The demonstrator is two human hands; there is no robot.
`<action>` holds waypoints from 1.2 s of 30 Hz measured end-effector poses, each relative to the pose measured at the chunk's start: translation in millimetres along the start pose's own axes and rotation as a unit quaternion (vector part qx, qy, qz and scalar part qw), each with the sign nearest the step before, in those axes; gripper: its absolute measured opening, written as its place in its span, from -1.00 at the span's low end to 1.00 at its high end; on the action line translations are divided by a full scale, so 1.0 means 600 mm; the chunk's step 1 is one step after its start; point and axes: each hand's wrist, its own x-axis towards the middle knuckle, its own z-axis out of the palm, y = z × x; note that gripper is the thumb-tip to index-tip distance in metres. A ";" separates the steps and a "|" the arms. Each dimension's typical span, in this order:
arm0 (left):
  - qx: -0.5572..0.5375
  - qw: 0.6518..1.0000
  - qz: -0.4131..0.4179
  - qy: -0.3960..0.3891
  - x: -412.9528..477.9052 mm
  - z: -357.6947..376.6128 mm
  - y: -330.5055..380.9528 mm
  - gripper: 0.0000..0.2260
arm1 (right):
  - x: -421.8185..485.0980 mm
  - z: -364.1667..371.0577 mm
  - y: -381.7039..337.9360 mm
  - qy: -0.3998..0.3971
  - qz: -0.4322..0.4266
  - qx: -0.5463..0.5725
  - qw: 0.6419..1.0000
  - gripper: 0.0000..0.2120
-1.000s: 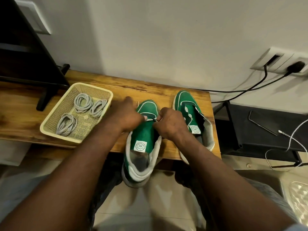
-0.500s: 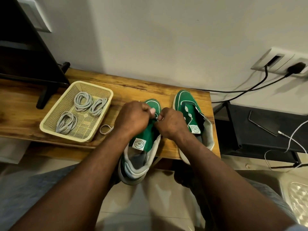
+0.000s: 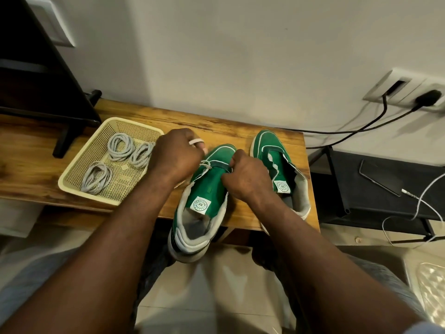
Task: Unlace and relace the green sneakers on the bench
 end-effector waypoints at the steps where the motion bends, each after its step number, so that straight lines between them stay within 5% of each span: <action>1: -0.070 0.997 0.016 -0.027 -0.006 0.006 0.009 -0.88 | 0.003 0.002 -0.004 0.014 -0.018 0.000 1.000 -0.60; 3: -0.260 0.960 0.037 -0.093 -0.018 0.008 0.033 -0.79 | 0.008 0.000 -0.014 0.019 -0.072 0.029 0.997 -0.64; 5: -0.437 0.886 0.077 -0.134 -0.026 -0.004 0.054 -0.75 | 0.012 0.000 -0.019 0.004 -0.127 0.058 0.990 -0.76; 7: -0.517 0.841 0.107 -0.120 -0.026 -0.020 0.057 -0.74 | 0.013 0.003 -0.016 -0.009 -0.145 0.066 0.987 -0.83; 9: -0.389 0.913 0.116 -0.044 -0.017 -0.028 0.044 -0.73 | 0.014 0.010 -0.010 -0.005 -0.130 0.077 0.989 -0.89; 11: -0.126 0.985 0.119 -0.004 -0.006 -0.027 0.022 -0.78 | 0.017 0.017 -0.006 -0.003 -0.121 0.096 0.988 -0.95; 13: 0.102 0.988 0.093 -0.062 -0.002 -0.018 -0.001 -0.82 | 0.019 0.021 -0.008 0.009 -0.112 0.123 0.986 -0.84; 15: 0.209 0.969 0.063 -0.119 -0.007 -0.001 -0.013 -0.75 | 0.021 0.024 -0.009 0.027 -0.091 0.154 0.983 -0.80; 22: 0.284 0.955 0.045 -0.072 -0.029 0.051 -0.011 -0.73 | 0.023 0.028 0.004 0.044 -0.066 0.192 0.978 -0.84; 30: 0.245 0.969 0.019 -0.031 -0.030 0.069 -0.025 -0.79 | 0.001 -0.028 -0.019 -0.042 -0.065 0.312 0.947 -0.76; 33: 0.231 0.972 0.001 -0.035 -0.025 0.070 -0.027 -0.79 | -0.021 -0.078 -0.030 -0.164 -0.147 0.438 0.871 -0.76; 36: 0.235 0.971 -0.001 -0.037 -0.030 0.071 -0.023 -0.77 | -0.026 -0.106 -0.024 -0.186 -0.174 0.572 0.779 -0.79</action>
